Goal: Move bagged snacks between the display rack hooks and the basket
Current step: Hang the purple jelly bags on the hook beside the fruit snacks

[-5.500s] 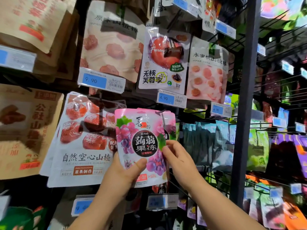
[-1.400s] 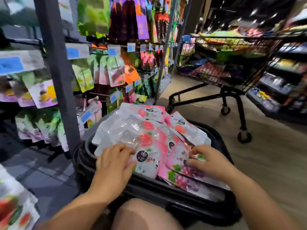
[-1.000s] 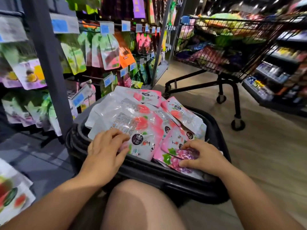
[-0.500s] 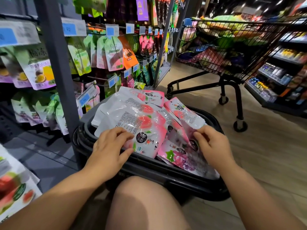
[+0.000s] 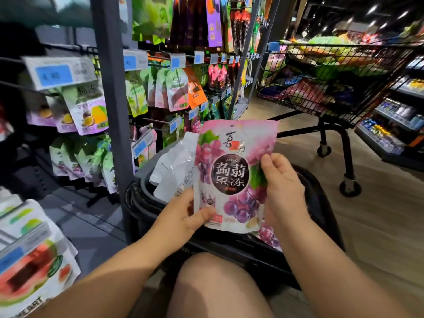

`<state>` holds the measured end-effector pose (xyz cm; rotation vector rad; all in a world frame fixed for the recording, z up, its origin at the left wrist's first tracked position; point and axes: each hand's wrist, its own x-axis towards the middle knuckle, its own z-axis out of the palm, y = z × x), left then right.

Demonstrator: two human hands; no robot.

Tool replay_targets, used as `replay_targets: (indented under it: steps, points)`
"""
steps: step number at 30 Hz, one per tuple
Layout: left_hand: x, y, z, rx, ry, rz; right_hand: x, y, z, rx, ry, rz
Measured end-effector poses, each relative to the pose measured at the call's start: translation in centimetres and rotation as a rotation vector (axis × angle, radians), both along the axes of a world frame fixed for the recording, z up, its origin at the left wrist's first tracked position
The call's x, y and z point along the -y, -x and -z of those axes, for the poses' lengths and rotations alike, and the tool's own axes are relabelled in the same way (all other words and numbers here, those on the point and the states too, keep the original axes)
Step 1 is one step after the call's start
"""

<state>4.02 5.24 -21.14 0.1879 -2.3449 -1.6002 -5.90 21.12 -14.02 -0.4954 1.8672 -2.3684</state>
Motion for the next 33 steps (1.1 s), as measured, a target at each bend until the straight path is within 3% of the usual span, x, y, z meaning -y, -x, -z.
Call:
replay_targets:
  steps: [4,6,8,13,18,21,24,33]
  points:
    - [0.8,0.0,-0.1,-0.02,-0.295,-0.041,2.4,-0.4,0.3,0.048,0.051,-0.067]
    - [1.0,0.1,0.0,-0.023,-0.557,0.028,2.9,-0.4,0.6,0.084,0.065,-0.078]
    - [0.8,-0.1,-0.2,0.016,-0.67,0.112,2.9,-0.3,1.1,0.116,0.058,-0.119]
    - [0.1,-0.3,-0.4,0.026,-0.649,0.043,1.0,0.4,1.7,0.048,-0.142,-0.251]
    - [1.9,-0.2,-0.6,-0.048,-0.711,-0.093,-3.2,2.3,4.2,-0.204,-0.819,-0.103]
    - [2.5,-0.2,-0.4,-0.04,-0.714,-0.134,-4.5,2.4,6.0,-0.261,-1.037,-0.143]
    - [2.5,-0.3,-0.2,-0.033,-0.716,-0.142,-4.5,2.5,6.4,-0.297,-1.161,-0.162]
    - [2.3,-0.5,-0.2,-0.033,-0.709,-0.154,-4.2,2.2,6.6,-0.459,-1.258,-0.111]
